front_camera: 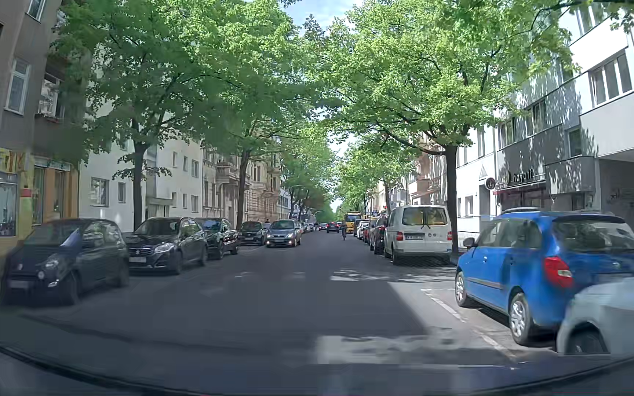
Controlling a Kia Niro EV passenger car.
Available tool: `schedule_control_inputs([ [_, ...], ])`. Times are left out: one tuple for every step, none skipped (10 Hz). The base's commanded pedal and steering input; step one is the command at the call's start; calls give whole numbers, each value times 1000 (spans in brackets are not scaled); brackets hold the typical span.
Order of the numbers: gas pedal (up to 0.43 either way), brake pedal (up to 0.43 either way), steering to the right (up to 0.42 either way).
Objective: Follow the waypoints while adhering to traffic rules and regulations
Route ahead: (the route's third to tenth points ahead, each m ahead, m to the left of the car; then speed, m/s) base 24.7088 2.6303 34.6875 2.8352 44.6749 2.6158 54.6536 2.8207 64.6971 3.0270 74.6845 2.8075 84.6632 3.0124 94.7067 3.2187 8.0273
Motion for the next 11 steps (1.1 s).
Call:
schedule_control_inputs([
  [0,18,-2],
  [0,18,-1],
  [0,18,-2],
  [0,18,-1],
  [0,18,-1],
  [0,18,-1],
  [0,18,-1],
  [0,18,0],
  [0,18,0],
  [0,18,0],
  [0,18,0],
])
